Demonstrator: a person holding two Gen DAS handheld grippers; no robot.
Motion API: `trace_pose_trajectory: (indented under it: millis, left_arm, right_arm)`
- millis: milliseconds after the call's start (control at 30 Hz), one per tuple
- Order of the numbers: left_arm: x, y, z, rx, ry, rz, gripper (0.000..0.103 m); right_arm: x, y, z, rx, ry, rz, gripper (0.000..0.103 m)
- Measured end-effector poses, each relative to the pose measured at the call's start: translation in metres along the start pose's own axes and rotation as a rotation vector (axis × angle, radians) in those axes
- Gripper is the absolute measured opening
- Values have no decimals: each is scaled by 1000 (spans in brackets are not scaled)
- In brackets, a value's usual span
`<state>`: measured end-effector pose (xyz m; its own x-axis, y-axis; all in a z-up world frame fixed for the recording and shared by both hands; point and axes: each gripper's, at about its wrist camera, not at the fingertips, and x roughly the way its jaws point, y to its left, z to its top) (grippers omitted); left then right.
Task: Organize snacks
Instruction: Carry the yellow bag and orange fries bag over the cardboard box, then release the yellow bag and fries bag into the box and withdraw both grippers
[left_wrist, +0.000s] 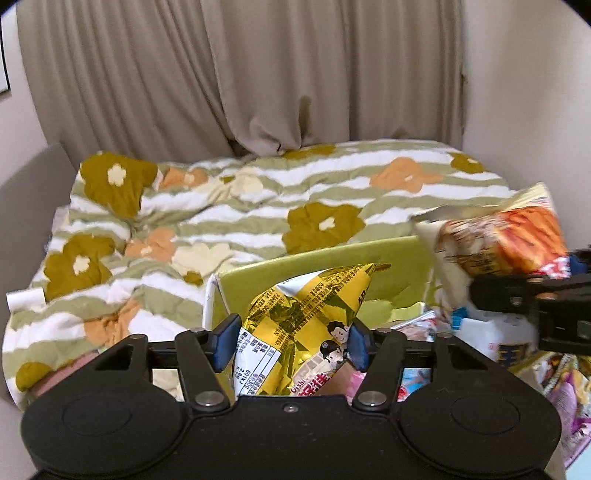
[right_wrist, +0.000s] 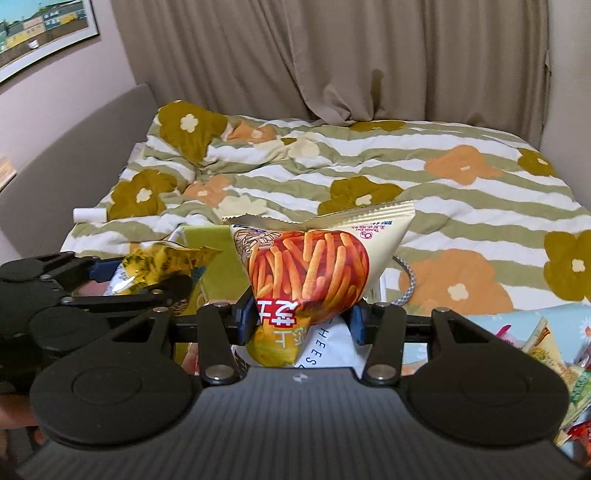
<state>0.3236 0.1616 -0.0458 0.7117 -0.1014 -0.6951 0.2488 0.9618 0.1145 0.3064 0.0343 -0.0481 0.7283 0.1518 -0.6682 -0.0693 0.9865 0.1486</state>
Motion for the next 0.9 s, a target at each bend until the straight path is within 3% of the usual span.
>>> trace_pose_trajectory:
  millis: [33, 100, 133, 400, 667, 900]
  left_arm:
    - [5, 3, 1, -13, 16, -10, 80]
    - [5, 9, -1, -39, 18, -19, 94]
    - [1, 11, -3, -52, 6, -24, 95]
    - [-31, 20, -23, -118, 6, 4, 96]
    - [-60, 24, -36, -169, 6, 74, 97]
    - [-62, 30, -41, -189, 4, 131, 97]
  right_arm:
    - [2, 0, 0, 5, -3, -8, 63]
    - [6, 2, 1, 7, -4, -24, 63]
    - [7, 2, 1, 5, -9, -33, 63]
    - [5, 1, -4, -29, -39, -12, 64]
    - [4, 8, 7, -64, -20, 61, 64]
    - [33, 25, 21, -89, 46, 120, 64]
